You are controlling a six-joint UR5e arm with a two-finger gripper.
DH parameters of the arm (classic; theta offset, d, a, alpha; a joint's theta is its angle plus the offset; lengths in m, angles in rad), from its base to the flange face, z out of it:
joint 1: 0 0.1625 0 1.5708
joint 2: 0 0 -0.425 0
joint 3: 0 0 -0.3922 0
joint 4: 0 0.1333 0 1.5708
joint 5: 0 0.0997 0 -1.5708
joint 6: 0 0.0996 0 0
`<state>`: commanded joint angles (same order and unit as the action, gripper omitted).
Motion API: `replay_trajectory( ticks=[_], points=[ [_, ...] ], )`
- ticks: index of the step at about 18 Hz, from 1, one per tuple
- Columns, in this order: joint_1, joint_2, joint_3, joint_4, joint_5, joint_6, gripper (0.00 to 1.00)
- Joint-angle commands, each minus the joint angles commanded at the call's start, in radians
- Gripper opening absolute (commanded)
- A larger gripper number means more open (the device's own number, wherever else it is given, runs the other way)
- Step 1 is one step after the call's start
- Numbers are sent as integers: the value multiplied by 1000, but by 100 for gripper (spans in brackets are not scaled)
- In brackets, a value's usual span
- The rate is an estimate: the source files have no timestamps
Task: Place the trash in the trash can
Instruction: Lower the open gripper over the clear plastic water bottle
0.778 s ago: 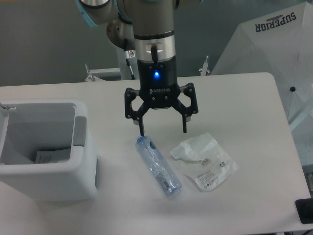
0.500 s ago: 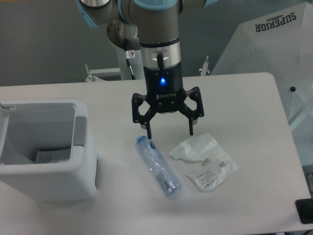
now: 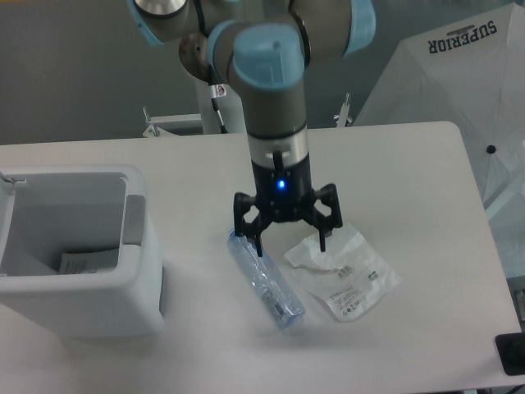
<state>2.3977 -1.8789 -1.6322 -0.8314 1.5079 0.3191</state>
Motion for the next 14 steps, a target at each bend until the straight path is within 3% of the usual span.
replay_trajectory(
  ticks=[3, 8, 14],
  points=[
    [-2, -101, 48, -6, 11, -56, 100],
    [-6, -193, 41, -11, 11, -123, 100],
    [-8, -256, 49, -11, 64, -167, 100]
  ],
)
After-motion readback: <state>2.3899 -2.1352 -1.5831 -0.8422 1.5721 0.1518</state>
